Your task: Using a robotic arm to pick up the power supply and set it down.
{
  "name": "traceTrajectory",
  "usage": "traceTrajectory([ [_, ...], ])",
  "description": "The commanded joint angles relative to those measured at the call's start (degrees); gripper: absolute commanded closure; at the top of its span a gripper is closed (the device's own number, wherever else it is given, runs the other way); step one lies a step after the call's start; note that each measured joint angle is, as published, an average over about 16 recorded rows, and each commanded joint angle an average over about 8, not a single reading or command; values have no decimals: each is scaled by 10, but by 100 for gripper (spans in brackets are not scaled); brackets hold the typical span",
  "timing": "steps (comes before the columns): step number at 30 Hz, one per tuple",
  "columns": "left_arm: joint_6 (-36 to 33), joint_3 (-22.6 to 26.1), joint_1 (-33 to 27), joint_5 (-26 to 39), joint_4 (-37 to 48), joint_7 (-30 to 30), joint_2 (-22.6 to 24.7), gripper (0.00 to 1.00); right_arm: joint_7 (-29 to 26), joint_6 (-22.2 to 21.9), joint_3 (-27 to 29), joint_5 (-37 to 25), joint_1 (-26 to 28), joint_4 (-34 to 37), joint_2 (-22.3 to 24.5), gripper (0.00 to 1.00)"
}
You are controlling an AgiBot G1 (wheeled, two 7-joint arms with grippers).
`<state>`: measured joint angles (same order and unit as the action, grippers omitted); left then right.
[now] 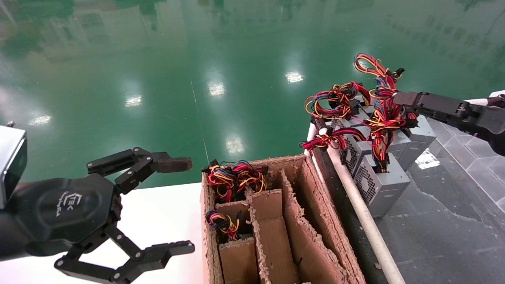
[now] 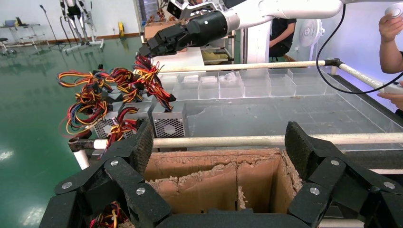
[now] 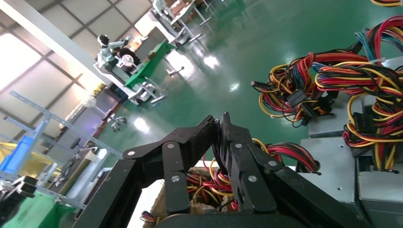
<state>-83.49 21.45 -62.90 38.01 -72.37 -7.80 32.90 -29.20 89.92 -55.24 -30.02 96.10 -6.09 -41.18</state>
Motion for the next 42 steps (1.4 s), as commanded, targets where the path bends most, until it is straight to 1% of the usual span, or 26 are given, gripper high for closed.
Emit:
traceTrajectory([
  [1,0,0,0,0,0,0,0,0,4,0,-3,-4,4,3,0,0],
  [12,0,0,0,0,0,0,0,0,20,4,-16,-22,24,-1,6,0],
  [24,0,0,0,0,0,0,0,0,69,6,-26,-33,40,-30,34,0],
  [29,0,0,0,0,0,0,0,0,95,7,-27,-31,43,-48,48,0],
  [33,0,0,0,0,0,0,0,0,127,8,-25,-26,44,-69,61,0],
  [37,0,0,0,0,0,0,0,0,164,11,-17,-8,38,-100,80,0],
  [42,0,0,0,0,0,0,0,0,193,14,-3,19,24,-138,99,0],
])
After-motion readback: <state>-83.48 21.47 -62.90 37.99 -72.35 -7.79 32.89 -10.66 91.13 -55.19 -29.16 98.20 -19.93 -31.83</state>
